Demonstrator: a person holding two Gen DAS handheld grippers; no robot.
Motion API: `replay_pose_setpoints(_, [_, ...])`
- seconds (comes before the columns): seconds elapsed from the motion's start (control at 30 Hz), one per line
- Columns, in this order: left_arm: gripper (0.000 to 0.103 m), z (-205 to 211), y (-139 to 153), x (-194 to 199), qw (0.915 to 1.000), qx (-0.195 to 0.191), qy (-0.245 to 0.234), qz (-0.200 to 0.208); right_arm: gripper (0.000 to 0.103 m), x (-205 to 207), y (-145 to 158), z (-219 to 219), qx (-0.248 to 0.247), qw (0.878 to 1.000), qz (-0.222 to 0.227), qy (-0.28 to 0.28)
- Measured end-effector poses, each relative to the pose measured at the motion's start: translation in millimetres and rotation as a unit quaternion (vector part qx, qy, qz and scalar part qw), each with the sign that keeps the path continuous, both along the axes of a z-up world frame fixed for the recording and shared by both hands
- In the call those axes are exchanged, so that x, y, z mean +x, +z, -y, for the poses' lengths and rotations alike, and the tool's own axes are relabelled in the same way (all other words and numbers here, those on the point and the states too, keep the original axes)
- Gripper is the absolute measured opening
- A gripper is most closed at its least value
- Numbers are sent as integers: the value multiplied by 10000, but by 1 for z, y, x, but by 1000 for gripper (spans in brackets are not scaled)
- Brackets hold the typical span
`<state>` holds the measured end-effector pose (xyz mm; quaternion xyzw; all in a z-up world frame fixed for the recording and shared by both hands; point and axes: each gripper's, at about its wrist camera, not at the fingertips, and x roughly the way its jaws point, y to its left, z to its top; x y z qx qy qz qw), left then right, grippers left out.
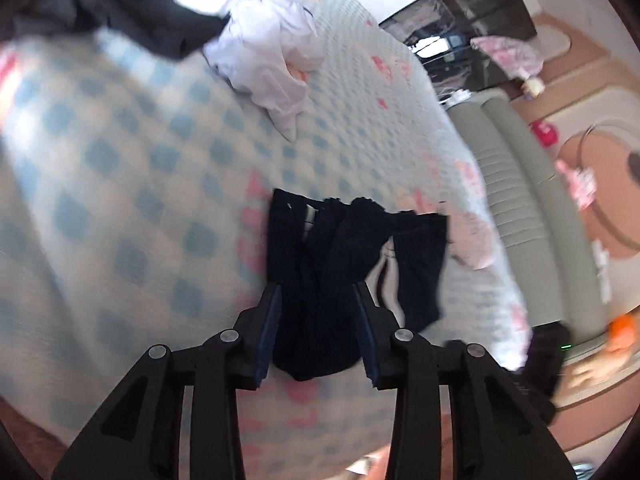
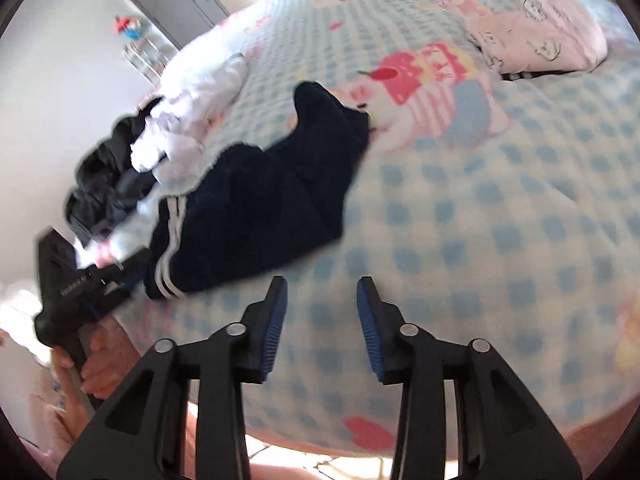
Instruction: Fold clothes
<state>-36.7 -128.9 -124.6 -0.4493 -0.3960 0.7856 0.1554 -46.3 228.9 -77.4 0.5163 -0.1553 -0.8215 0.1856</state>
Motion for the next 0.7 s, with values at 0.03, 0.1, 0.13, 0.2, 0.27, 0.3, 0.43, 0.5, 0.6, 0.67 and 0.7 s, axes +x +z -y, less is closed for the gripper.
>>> replay_pose_setpoints(0.03, [55,3,-4,-1,9991,424,-26,-29,65,-7,-2,-1,-185,9998,-5,-48])
replay_pose_setpoints(0.1, [57,-1,-4,0,9999,105,55,-19,69,-16,-4,1,-371,9993,-40,-48])
replay_pose_setpoints(0.13, [54,-8,-6,-2,9999,-122,-23,44,69,-19,-4,5,-353,9993,-72,9])
replay_pose_setpoints(0.2, [51,-24,-7,-4,9983,-553,-192,62,64,-25,-5,12,-319,9993,-136,122])
replay_pose_setpoints(0.27, [36,-42,-5,-5,9946,-968,-372,-22,42,-30,-6,19,-284,9991,-200,236])
replay_pose_setpoints(0.3, [34,-51,-1,-4,9900,-1326,-460,-112,30,-33,-6,22,-266,9989,-232,293])
replay_pose_setpoints(0.43, [29,-73,1,-3,9785,-1942,-663,-225,16,-44,-8,36,-196,9978,-359,520])
replay_pose_setpoints(0.5, [29,-69,2,-7,9834,-1705,-573,-235,21,-49,-12,39,-177,9979,-316,545])
replay_pose_setpoints(0.6, [28,-62,1,-11,9891,-1394,-395,-257,42,-55,-27,37,-175,9989,-62,424])
replay_pose_setpoints(0.67, [23,-62,3,-9,9887,-1424,-336,-326,27,-59,-36,36,-174,9992,108,343])
replay_pose_setpoints(0.7, [22,-61,8,-6,9877,-1460,-343,-445,18,-55,-29,36,-130,9994,4,331])
